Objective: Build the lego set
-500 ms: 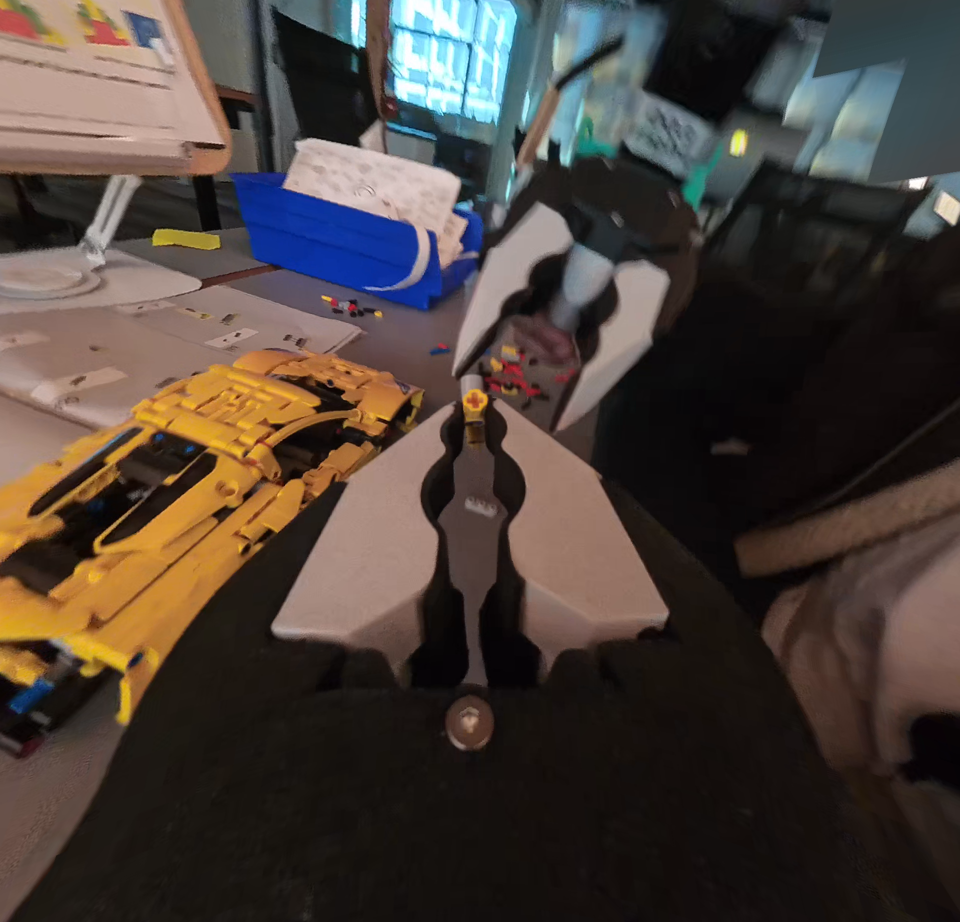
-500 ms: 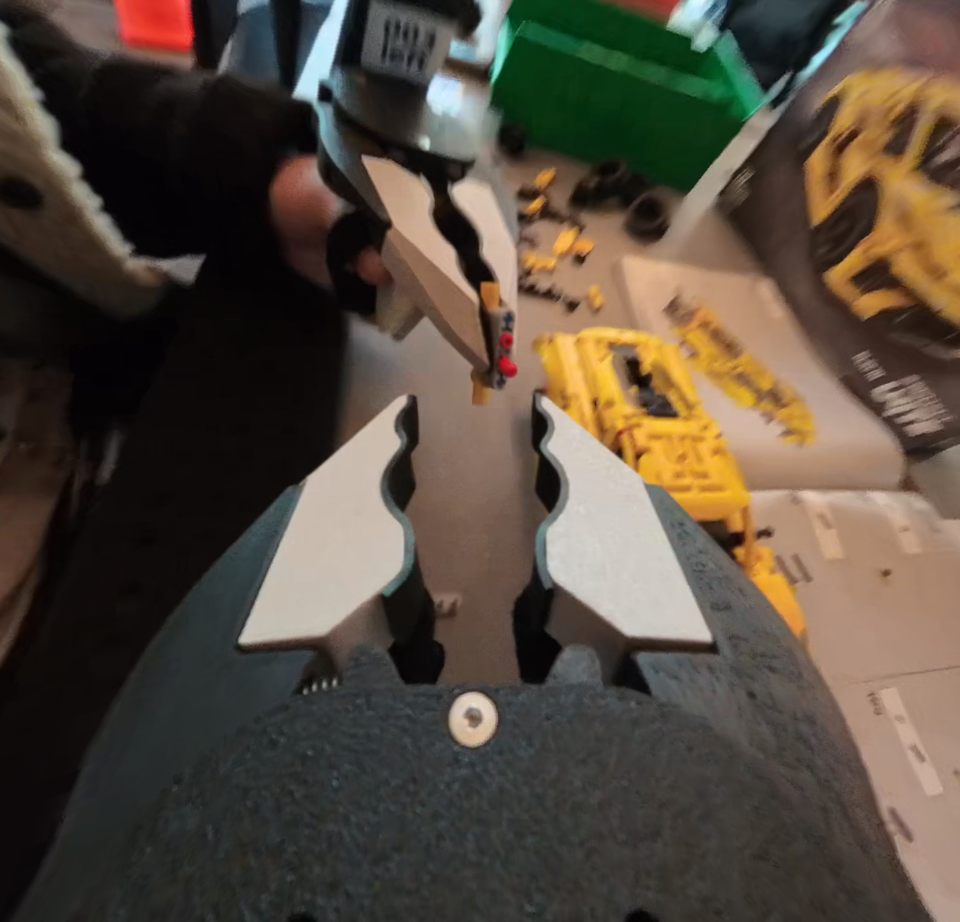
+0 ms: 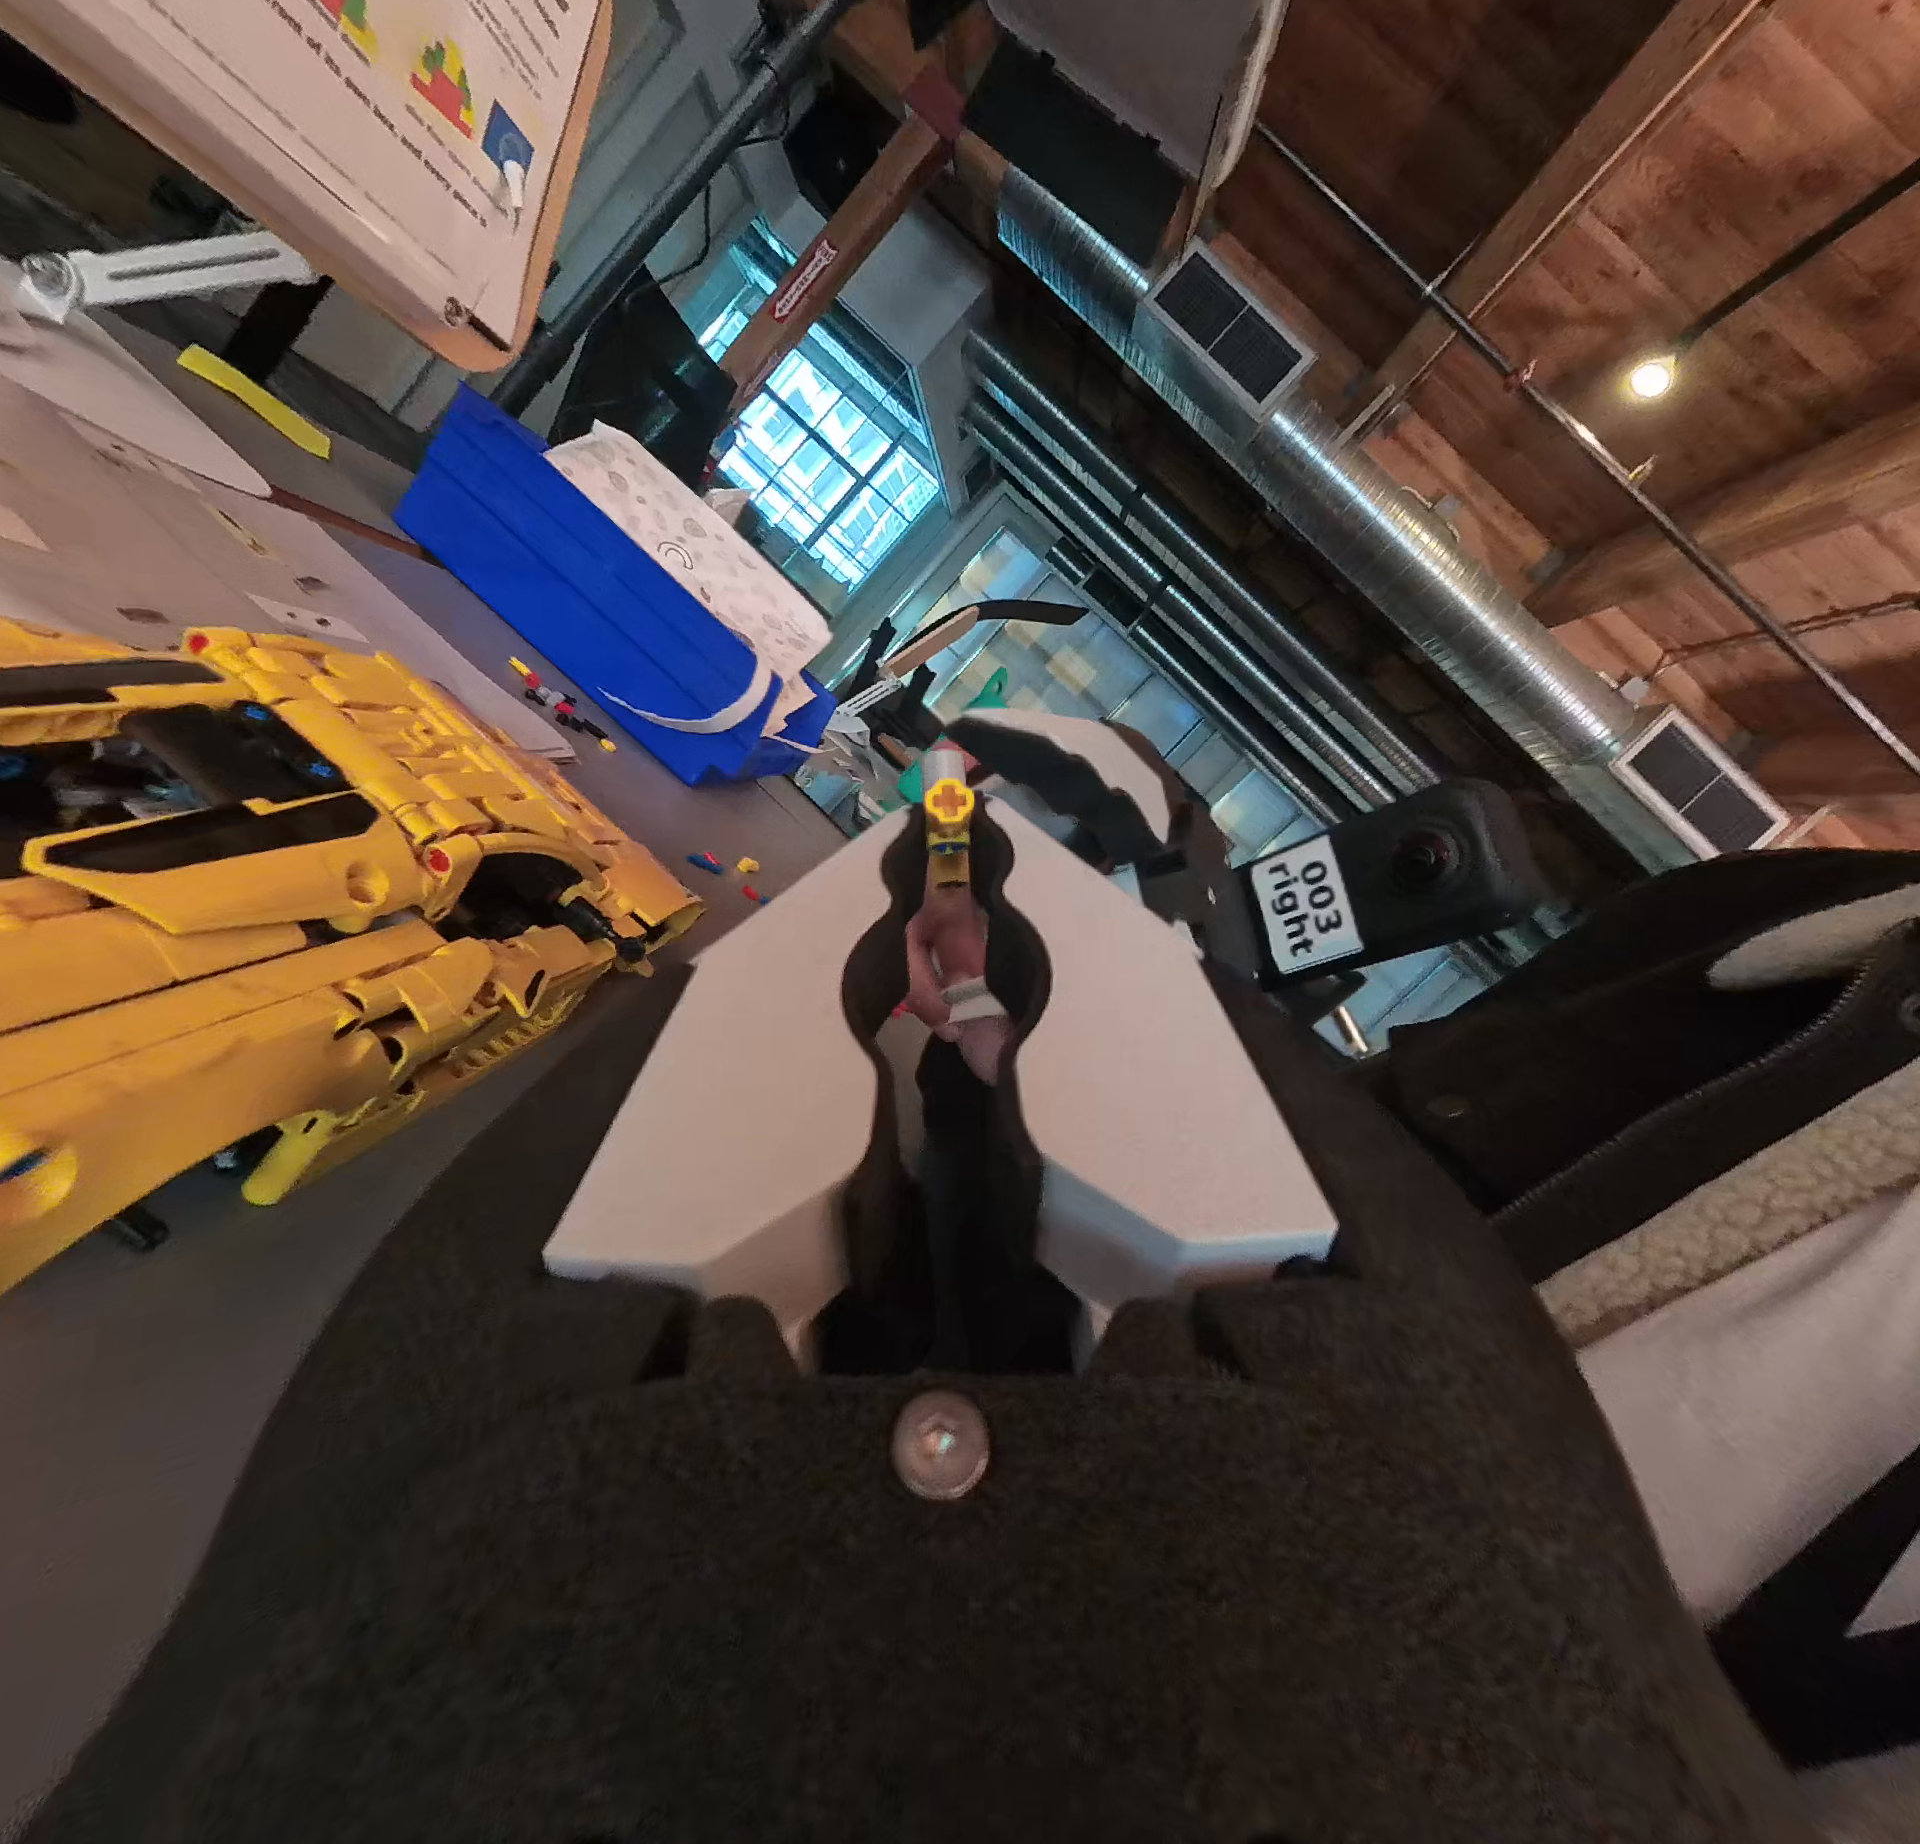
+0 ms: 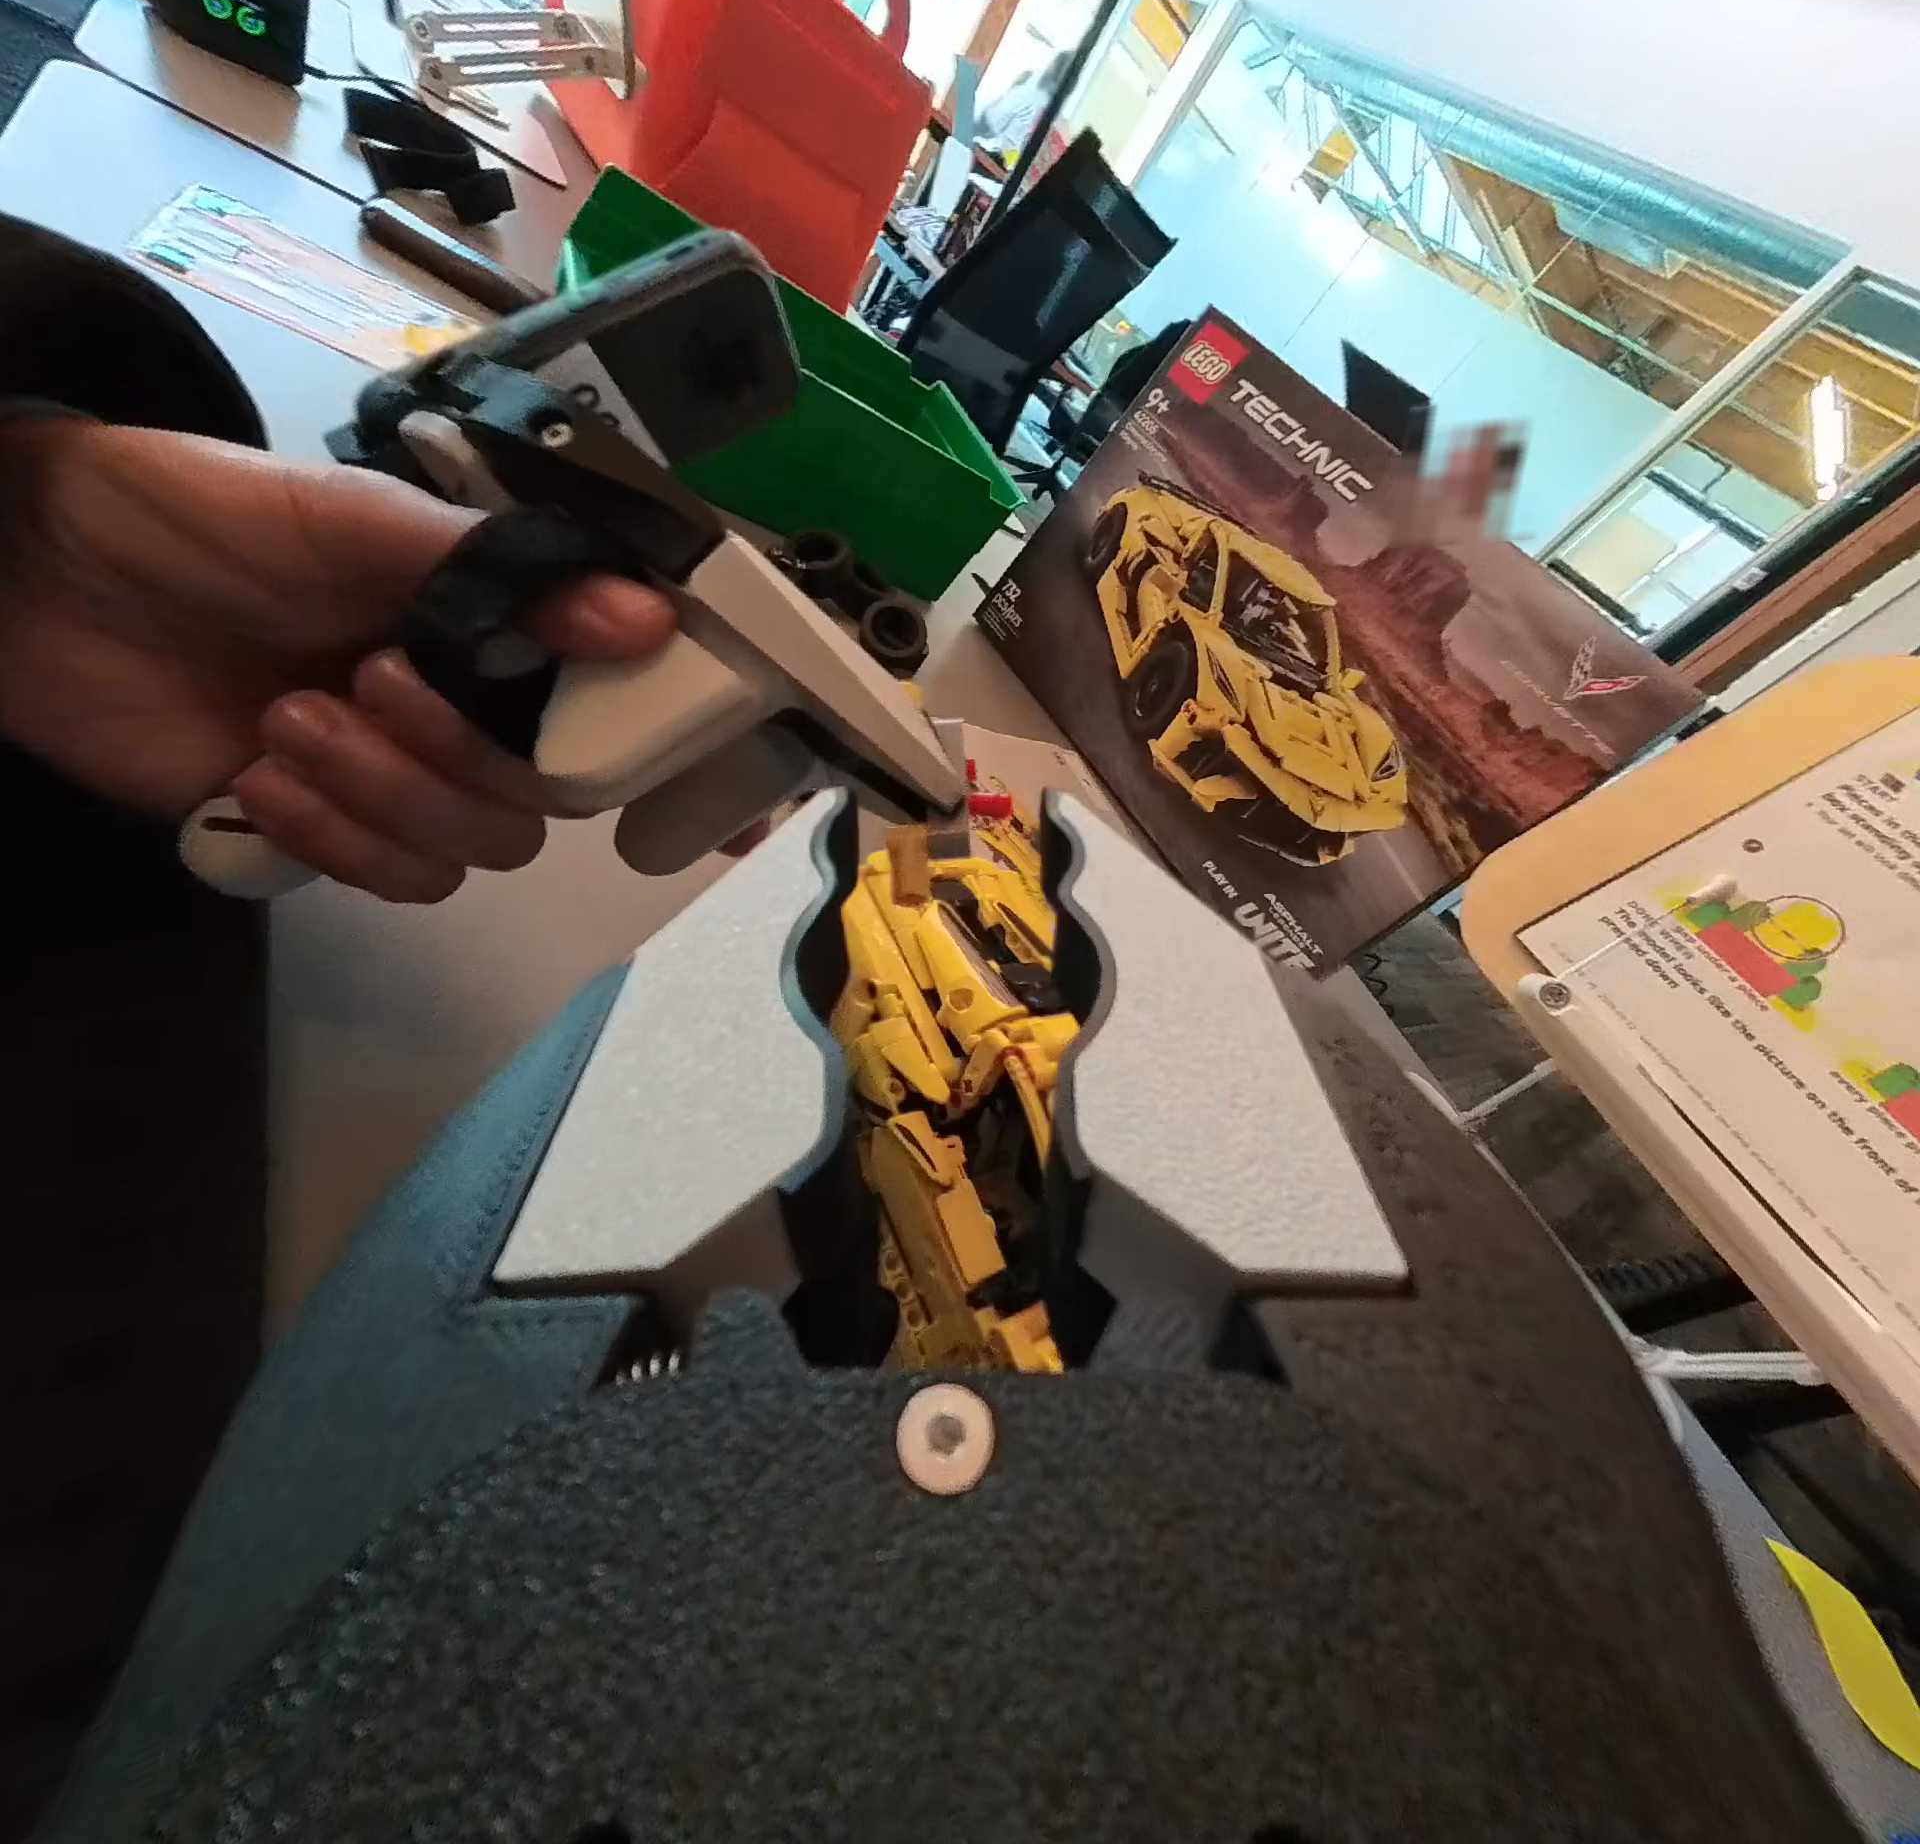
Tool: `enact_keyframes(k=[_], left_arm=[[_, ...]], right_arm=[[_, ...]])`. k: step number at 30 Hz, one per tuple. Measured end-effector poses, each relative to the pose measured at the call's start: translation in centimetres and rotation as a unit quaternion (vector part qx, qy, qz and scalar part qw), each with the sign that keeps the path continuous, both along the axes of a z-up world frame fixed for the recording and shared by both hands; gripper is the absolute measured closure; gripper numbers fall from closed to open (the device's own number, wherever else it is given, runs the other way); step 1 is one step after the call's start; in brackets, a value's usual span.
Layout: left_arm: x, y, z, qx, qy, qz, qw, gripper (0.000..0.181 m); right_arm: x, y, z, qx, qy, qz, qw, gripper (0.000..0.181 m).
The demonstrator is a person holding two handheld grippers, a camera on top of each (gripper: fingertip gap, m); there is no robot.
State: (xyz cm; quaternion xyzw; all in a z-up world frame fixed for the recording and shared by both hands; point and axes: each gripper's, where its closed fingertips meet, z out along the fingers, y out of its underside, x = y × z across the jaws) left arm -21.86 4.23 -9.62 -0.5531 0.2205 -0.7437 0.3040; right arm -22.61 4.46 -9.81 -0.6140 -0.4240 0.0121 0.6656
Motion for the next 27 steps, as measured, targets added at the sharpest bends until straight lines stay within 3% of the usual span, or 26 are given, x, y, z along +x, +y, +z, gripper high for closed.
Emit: enact_keyframes(k=[11,19,23,27], left_arm=[[0.3,-0.6,-0.2,0.008,0.008,-0.018,1.0,0.174],[0.3,-1.0,-0.6,0.03,0.023,-0.024,0.999,0.174],[0.9,-1.8,-1.1,0.062,0.052,-0.032,0.996,0.175],[1.0,-1.8,-1.0,0.053,0.049,-0.036,0.997,0.175]], right_arm=[[0.0,0.2,-0.6,-0.011,-0.015,0.001,1.0,0.157],[0.0,-0.3,-0.9,-0.034,-0.021,0.035,0.999,0.158],[-0.1,-0.7,-1.6,-0.064,-0.008,0.083,0.994,0.163],[0.0,-0.7,-1.7,-0.071,-0.024,0.07,0.995,0.163]])
